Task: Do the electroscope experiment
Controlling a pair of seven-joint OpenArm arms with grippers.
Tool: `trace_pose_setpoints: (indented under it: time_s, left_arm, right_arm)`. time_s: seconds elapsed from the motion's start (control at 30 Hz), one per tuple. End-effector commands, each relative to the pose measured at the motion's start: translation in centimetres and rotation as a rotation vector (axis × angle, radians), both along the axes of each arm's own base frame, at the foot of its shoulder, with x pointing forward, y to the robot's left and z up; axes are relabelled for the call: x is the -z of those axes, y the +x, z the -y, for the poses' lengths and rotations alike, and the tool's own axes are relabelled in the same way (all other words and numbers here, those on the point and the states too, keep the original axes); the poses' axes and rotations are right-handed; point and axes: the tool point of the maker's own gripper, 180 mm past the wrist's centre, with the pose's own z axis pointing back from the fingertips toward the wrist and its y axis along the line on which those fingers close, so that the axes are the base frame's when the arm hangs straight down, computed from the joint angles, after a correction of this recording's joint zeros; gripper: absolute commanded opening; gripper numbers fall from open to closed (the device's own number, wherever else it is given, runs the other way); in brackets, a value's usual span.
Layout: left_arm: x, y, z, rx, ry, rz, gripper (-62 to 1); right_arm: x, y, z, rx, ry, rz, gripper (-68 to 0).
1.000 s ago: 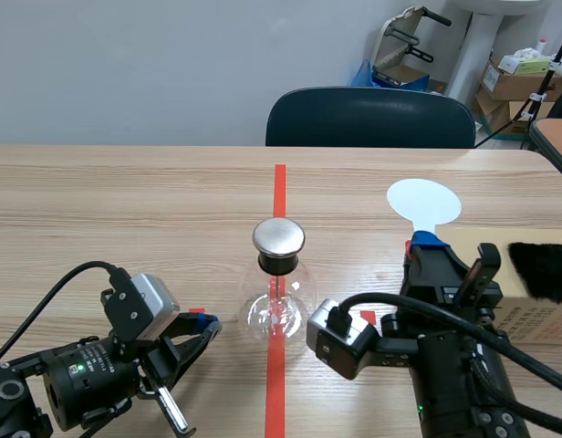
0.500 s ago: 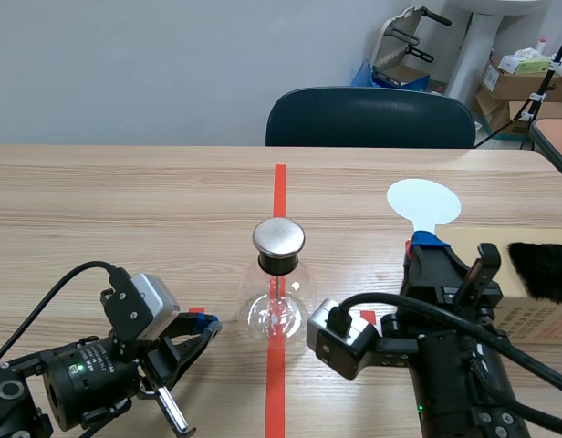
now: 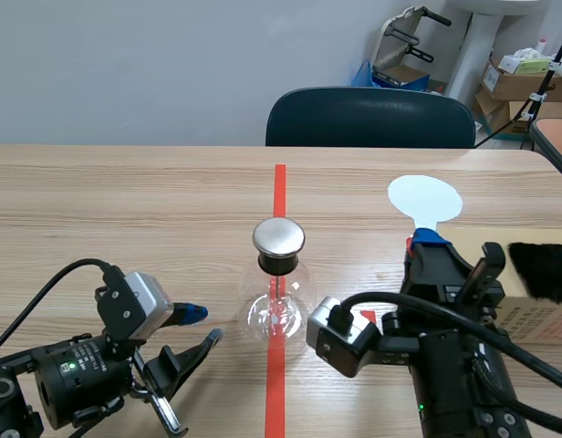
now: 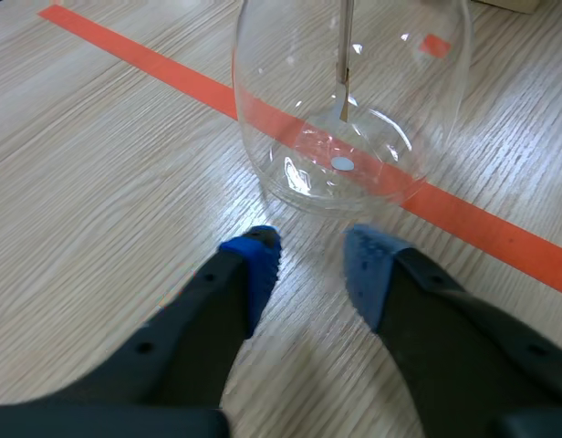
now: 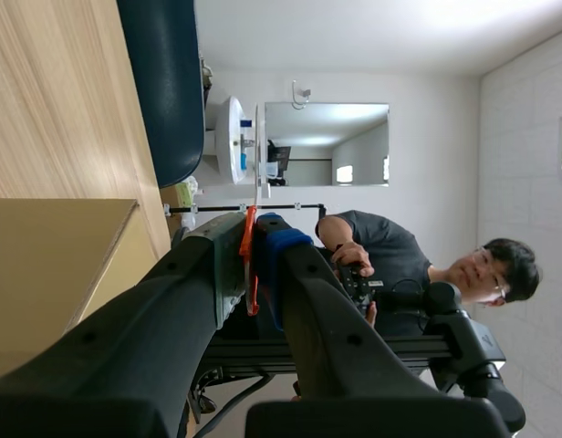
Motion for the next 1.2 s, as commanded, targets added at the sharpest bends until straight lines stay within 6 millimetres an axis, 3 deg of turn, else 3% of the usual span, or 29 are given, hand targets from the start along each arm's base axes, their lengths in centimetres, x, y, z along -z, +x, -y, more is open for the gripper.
trace_pose_setpoints:
  time_s: [0.0,0.3,0.5,0.63,0.87,1.03,1.17]
  left_arm:
    - [-1.4,0.0,0.2,0.017,-0.027,0.033,-33.4]
    - [-5.2,-3.9,0.0,0.09,-0.13,0.059,-31.4]
    - [-8.0,-7.3,0.0,0.15,-0.22,0.056,-18.9]
    - [-9.5,-8.9,-0.4,0.154,-0.278,0.031,-17.1]
    - [-11.3,-11.3,-1.5,0.159,-0.317,0.035,-14.2]
    - [-12.2,-13.0,-2.0,0.155,-0.334,0.04,-14.2]
    - [-12.8,-13.7,-2.5,0.142,-0.341,0.056,-14.2]
  right_arm:
    - [-1.4,0.3,0.1,0.001,0.026,0.049,-66.5]
    - [-1.7,0.2,0.1,-0.001,0.039,0.068,-66.4]
    - [-2.1,-0.1,0.5,-0.006,0.038,0.091,-66.2]
    - [-2.6,-1.4,1.3,-0.034,0.024,0.099,-66.0]
    - [-3.6,-3.5,4.8,0.0,-0.048,0.076,-65.6]
    - [-5.3,-2.3,7.4,0.015,-0.139,0.134,-65.6]
    - [-5.7,-1.2,9.8,-0.001,-0.112,0.117,-65.5]
